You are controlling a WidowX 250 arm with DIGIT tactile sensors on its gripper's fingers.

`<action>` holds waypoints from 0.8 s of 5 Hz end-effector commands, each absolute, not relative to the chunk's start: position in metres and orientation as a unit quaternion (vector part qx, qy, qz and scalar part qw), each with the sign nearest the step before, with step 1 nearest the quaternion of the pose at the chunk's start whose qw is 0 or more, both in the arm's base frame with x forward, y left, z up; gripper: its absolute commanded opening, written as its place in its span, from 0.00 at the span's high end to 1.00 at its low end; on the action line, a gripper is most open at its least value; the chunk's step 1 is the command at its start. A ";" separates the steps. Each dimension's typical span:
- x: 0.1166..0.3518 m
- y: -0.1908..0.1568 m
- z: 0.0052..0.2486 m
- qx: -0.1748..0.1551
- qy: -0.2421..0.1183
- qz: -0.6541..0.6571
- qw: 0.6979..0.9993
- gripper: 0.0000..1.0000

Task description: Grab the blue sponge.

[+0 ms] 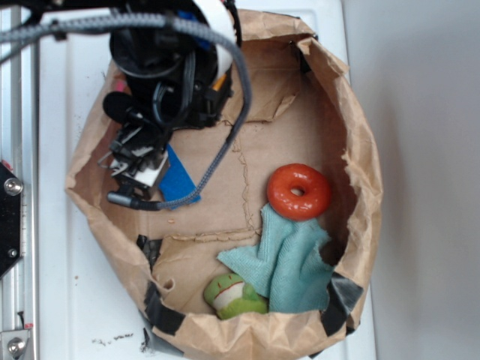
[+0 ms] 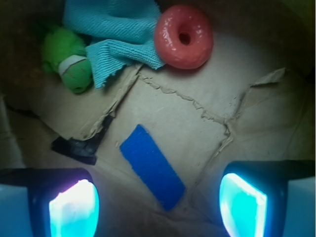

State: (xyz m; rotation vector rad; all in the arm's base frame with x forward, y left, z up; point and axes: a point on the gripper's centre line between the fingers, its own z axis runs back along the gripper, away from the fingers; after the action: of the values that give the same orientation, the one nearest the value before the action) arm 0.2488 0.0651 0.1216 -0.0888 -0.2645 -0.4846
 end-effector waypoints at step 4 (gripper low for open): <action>0.259 0.047 0.082 -0.031 -0.152 -0.310 0.938 0.00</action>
State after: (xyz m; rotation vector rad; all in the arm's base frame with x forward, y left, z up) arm 0.2514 0.0469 0.0720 -0.0841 -0.2817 -0.6228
